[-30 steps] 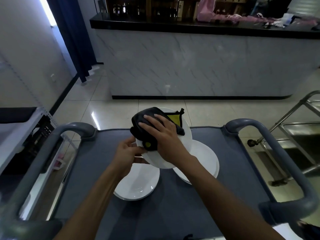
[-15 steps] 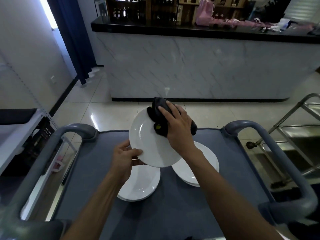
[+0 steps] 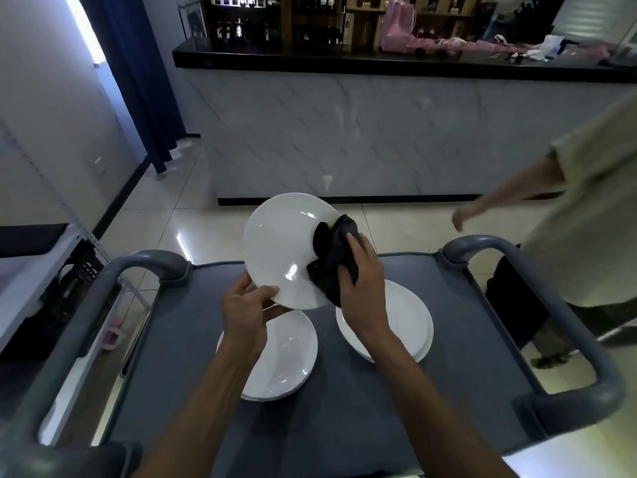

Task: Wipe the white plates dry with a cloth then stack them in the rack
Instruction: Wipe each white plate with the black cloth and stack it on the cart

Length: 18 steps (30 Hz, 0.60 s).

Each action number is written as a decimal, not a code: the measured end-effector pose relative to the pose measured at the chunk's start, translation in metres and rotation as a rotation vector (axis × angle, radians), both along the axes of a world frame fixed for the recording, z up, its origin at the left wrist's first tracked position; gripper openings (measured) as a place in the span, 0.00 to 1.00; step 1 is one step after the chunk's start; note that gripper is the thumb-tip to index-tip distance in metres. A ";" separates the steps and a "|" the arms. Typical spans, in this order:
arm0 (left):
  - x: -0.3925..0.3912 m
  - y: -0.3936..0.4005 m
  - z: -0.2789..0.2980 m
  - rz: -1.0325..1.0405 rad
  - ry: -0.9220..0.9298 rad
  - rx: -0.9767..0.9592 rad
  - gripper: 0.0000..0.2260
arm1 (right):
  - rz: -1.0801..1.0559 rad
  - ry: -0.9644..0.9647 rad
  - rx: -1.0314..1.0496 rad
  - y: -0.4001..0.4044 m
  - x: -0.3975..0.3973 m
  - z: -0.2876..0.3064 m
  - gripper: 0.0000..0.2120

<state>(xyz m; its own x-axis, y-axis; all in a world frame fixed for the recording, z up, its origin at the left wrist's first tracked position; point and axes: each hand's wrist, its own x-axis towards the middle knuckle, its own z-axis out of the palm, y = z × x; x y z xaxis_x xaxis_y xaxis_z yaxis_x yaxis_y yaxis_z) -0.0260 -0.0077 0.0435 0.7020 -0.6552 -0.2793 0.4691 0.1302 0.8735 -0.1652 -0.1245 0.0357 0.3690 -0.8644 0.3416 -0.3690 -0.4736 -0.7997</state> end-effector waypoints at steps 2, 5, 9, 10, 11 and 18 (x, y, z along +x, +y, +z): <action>-0.002 -0.003 0.000 0.010 0.014 -0.012 0.19 | -0.003 0.000 0.002 0.008 -0.001 -0.004 0.27; -0.004 -0.009 0.001 0.011 0.029 -0.013 0.19 | 0.000 0.101 -0.100 0.020 -0.001 -0.009 0.27; -0.009 -0.015 0.004 0.001 0.001 -0.014 0.18 | -0.049 0.271 -0.232 0.037 0.003 -0.016 0.28; -0.010 -0.016 0.005 -0.004 -0.009 -0.019 0.18 | -0.054 0.279 -0.262 0.041 0.003 -0.018 0.28; -0.011 -0.016 0.006 -0.010 -0.016 -0.025 0.19 | -0.056 0.273 -0.292 0.045 0.003 -0.021 0.29; -0.012 -0.015 0.007 -0.052 -0.026 -0.018 0.19 | -0.013 0.271 -0.381 0.057 -0.006 -0.037 0.40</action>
<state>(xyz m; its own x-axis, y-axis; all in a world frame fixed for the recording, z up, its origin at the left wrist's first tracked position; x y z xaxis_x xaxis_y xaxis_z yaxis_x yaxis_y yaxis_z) -0.0384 -0.0230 0.0505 0.6738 -0.6957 -0.2490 0.4528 0.1224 0.8832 -0.1712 -0.0671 -0.0012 0.4789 -0.7013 0.5280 -0.5486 -0.7087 -0.4437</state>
